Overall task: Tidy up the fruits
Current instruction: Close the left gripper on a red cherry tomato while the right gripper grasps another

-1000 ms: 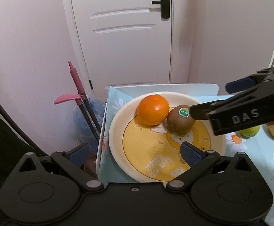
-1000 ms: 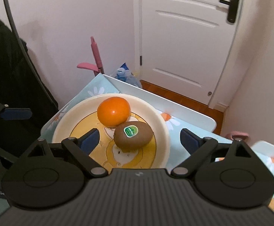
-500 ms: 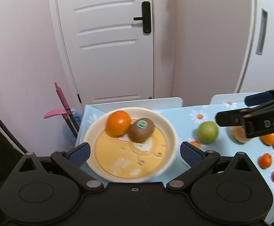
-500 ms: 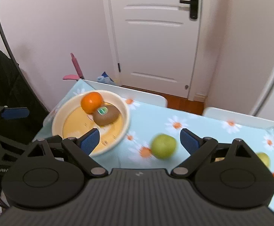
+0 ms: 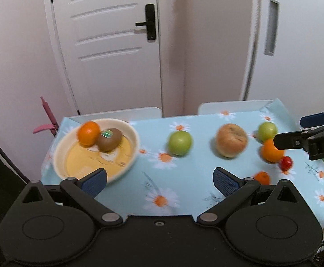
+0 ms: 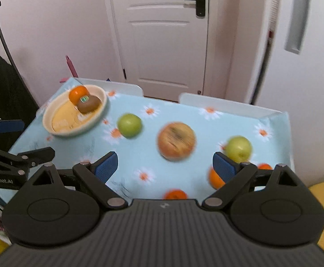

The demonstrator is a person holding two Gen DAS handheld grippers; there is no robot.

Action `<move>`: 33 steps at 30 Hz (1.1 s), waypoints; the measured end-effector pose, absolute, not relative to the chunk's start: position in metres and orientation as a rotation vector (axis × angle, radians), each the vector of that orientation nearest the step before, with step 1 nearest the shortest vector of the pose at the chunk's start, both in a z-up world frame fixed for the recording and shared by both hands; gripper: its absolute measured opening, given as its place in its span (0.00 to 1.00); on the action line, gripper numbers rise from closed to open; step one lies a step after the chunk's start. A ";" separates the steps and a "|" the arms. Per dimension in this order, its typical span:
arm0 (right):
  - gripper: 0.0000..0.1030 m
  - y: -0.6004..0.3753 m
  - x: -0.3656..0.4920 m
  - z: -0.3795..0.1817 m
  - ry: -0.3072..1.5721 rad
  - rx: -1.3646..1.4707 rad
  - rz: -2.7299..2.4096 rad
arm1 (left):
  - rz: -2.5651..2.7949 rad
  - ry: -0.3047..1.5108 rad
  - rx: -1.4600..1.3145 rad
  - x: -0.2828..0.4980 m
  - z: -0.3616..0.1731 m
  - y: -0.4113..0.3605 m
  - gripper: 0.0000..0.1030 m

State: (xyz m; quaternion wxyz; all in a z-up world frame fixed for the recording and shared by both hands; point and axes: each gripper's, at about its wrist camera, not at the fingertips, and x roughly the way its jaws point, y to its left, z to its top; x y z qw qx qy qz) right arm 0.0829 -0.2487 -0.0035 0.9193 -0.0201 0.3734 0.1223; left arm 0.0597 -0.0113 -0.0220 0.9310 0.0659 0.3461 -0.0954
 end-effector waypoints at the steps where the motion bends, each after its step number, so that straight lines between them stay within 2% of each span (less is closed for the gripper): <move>1: 1.00 -0.258 0.080 -0.005 0.770 -0.044 0.251 | -0.198 0.713 0.134 0.055 -0.024 -0.020 1.00; 10: 1.00 -0.331 0.067 -0.034 0.790 -0.080 0.258 | -0.253 0.740 0.135 0.033 -0.047 -0.093 1.00; 19: 1.00 -0.374 0.081 -0.075 0.818 -0.089 0.288 | -0.350 0.797 0.147 0.031 -0.091 -0.157 0.98; 21: 1.00 -0.378 0.084 -0.084 0.824 -0.086 0.297 | -0.360 0.816 0.153 0.033 -0.101 -0.166 0.95; 26: 0.97 -0.381 0.092 -0.105 0.851 -0.070 0.325 | -0.373 0.859 0.163 0.038 -0.124 -0.184 0.76; 30: 0.92 -0.379 0.096 -0.115 0.865 -0.066 0.343 | -0.373 0.864 0.170 0.043 -0.132 -0.189 0.70; 33: 0.88 -0.377 0.099 -0.121 0.874 -0.066 0.354 | -0.381 0.863 0.176 0.046 -0.135 -0.192 0.62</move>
